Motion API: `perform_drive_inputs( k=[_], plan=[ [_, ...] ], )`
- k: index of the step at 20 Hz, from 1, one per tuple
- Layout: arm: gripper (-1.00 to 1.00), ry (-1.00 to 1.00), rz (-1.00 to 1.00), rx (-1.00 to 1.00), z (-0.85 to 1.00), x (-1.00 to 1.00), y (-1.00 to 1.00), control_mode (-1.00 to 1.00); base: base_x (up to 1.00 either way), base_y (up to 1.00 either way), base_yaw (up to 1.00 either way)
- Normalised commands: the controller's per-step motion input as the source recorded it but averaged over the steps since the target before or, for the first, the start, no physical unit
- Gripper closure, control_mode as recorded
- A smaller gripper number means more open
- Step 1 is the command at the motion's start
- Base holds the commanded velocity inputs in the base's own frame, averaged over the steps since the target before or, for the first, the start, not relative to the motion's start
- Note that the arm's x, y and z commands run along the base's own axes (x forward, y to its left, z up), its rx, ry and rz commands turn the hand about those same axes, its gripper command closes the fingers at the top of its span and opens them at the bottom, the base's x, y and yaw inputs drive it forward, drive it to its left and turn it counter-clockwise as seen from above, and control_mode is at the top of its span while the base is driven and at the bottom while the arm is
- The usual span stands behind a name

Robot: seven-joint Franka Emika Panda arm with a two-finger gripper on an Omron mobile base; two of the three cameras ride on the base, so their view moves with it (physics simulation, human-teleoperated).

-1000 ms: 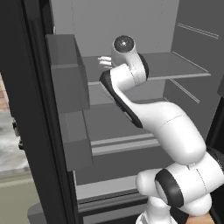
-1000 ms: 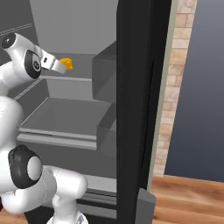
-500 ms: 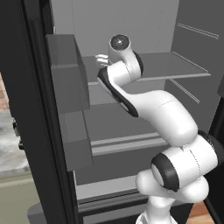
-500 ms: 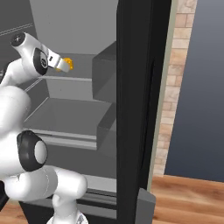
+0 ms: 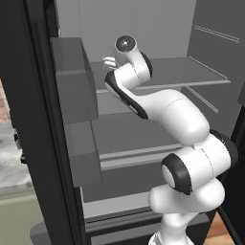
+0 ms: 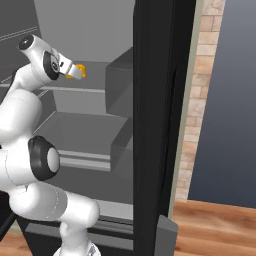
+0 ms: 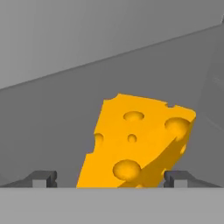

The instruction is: Take the cheese, fish, and sweet potato from the fridge and place them on the plate on the dining counter to create an appetizer plate.

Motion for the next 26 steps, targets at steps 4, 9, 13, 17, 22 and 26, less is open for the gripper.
perform_drive_inputs(
  k=[4, 9, 13, 17, 22, 26],
  plan=[
    [-1.00, 0.01, -0.16, 0.00, -0.31, 0.00, -0.55, -1.00, 0.00, 0.00, 0.00],
    [-1.00, 0.00, -0.17, 0.00, -0.27, 0.00, -0.60, -1.00, 0.00, 0.00, 0.00],
    [1.00, 0.00, -0.15, 0.00, -0.20, 0.01, -0.44, -1.00, 0.00, 0.00, 0.00],
    [1.00, 0.00, -0.08, 0.00, -0.05, 0.03, -0.15, -1.00, 0.00, 0.00, 0.00],
    [1.00, 0.00, 0.00, 0.00, 0.00, 0.15, 0.00, -1.00, 0.00, 0.00, 0.00],
    [1.00, 0.00, 0.00, 0.00, -0.01, 0.03, 0.00, -1.00, 0.00, 0.00, 0.00]
  ],
)
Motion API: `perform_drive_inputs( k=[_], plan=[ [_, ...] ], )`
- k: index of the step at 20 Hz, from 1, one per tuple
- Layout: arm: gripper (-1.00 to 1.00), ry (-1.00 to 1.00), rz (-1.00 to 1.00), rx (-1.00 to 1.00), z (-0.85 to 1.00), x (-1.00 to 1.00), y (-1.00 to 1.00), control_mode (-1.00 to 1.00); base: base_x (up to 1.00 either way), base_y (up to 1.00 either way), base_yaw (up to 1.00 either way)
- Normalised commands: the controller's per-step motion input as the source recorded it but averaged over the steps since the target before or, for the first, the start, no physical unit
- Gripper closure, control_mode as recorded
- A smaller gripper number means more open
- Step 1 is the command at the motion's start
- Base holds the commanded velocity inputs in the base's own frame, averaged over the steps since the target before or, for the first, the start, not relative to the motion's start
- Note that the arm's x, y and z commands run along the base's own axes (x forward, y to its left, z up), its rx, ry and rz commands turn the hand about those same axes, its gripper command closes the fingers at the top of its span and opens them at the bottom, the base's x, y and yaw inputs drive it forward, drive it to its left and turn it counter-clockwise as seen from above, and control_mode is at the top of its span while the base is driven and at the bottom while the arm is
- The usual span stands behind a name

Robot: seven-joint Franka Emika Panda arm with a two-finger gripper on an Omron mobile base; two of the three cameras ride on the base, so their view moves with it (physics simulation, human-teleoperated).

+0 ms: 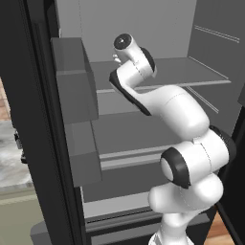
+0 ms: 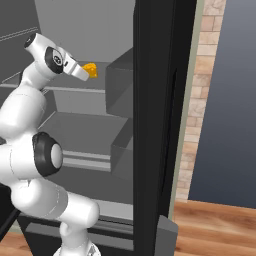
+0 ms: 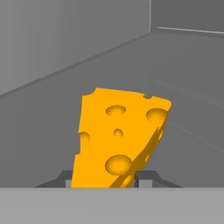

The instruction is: Take the cheese, fish, and sweet potato from the fridge and place them on the plate on the dining counter to create an appetizer plate.

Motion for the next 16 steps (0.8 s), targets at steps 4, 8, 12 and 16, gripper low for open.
perform_drive_inputs(
  k=[4, 8, 12, 16],
  plan=[
    [1.00, 0.00, 0.01, 0.00, -0.04, -0.14, 0.00, -1.00, 0.00, 0.00, 0.00],
    [1.00, 0.00, 0.02, 0.00, -0.08, -0.76, 0.00, -1.00, 0.00, 0.00, 0.00],
    [1.00, 0.00, 0.00, 0.00, -0.11, -1.00, -0.02, -1.00, 0.00, 0.00, 0.00],
    [1.00, 0.00, 0.00, 0.00, 0.01, -1.00, -0.24, -1.00, 0.00, 0.00, 0.00]
  ],
)
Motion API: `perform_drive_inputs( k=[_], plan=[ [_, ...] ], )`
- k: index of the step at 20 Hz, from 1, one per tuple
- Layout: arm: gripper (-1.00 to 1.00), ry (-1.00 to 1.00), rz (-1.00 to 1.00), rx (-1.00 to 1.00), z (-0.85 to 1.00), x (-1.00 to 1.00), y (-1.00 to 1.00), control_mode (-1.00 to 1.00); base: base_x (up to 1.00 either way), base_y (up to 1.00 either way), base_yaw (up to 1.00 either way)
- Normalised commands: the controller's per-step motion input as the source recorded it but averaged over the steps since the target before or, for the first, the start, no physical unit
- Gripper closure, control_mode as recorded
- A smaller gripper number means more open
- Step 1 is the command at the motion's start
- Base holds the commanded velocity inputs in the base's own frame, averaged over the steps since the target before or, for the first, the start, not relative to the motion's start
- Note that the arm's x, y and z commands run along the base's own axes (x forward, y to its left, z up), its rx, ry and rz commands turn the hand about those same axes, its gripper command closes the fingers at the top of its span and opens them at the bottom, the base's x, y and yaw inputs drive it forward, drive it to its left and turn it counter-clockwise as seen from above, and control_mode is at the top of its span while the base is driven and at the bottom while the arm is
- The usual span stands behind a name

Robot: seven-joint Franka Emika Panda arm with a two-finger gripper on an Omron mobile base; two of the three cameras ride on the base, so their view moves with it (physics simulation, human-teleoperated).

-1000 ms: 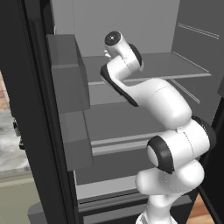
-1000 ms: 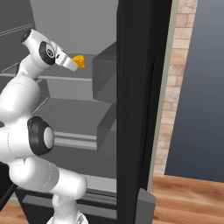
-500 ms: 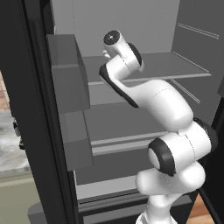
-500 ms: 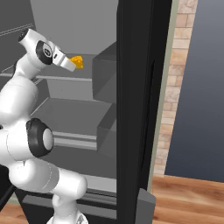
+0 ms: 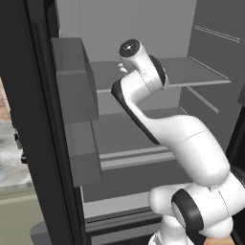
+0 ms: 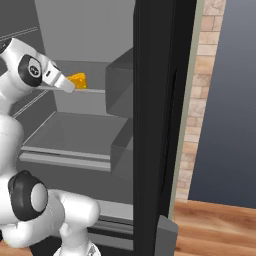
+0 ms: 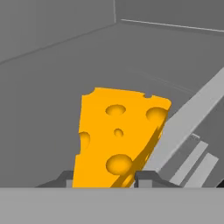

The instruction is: Take the cheese, fish, and sweet potato from the fridge and place them on the plate on the dining counter to create an appetizer plate.

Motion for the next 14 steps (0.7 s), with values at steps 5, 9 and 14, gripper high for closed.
perform_drive_inputs(
  k=[5, 9, 14],
  plan=[
    [1.00, 0.00, 0.02, 0.00, 0.11, -1.00, -0.40, -1.00, 0.00, 0.00, 0.00],
    [1.00, 0.01, 0.25, 0.00, 0.04, -1.00, -0.28, -1.00, 0.00, 0.00, 0.00],
    [1.00, 0.00, 0.34, 0.00, 0.00, -1.00, -0.04, -1.00, 0.00, 0.00, 0.00]
  ],
)
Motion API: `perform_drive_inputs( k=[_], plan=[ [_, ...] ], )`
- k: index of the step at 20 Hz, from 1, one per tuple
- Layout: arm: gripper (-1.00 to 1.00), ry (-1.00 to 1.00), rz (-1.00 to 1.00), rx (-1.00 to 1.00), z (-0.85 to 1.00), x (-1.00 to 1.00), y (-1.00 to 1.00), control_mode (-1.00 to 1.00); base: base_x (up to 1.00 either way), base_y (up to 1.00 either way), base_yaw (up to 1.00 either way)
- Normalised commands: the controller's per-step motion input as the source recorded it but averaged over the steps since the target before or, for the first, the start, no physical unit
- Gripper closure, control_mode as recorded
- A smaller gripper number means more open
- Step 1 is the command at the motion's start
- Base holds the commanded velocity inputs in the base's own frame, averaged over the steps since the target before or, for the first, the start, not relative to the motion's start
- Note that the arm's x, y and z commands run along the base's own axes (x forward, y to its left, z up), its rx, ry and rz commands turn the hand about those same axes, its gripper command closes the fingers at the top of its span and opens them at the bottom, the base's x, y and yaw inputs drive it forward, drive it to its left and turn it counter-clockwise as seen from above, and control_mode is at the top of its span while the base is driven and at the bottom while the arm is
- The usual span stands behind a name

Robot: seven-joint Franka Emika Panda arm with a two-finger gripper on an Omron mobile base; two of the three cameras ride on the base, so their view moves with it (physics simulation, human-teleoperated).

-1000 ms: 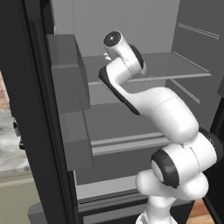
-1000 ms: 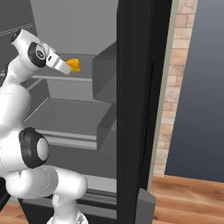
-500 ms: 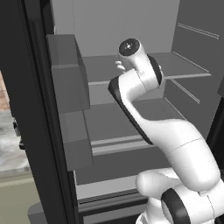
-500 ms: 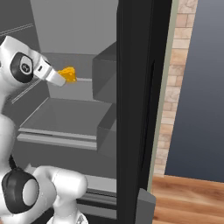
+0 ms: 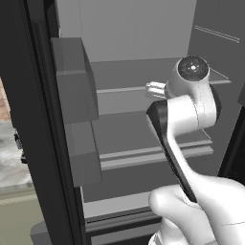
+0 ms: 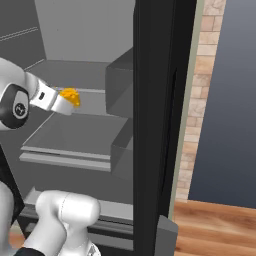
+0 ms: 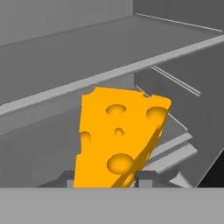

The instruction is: Take the cheese, fish, and sweet potato from the fridge and place them on the plate on the dining counter to create an appetizer plate.

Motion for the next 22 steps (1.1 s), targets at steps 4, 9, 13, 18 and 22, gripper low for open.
perform_drive_inputs(
  k=[4, 9, 13, 18, 22],
  plan=[
    [1.00, 0.00, 0.36, 0.00, 0.00, -0.96, 0.00, -1.00, 0.00, 0.00, 0.00],
    [1.00, 0.00, 0.25, -0.01, 0.10, -0.77, 0.00, -1.00, 0.00, 0.00, 0.00],
    [1.00, 0.00, 0.24, -0.01, 0.08, -0.63, 0.00, -1.00, 0.00, 0.00, 0.00],
    [1.00, 0.00, 0.00, 0.00, 0.00, 0.00, 0.00, 1.00, -0.57, 0.03, 0.22],
    [1.00, 0.00, 0.00, 0.00, 0.00, 0.00, 0.00, 1.00, -0.72, 0.10, 0.18]
  ],
)
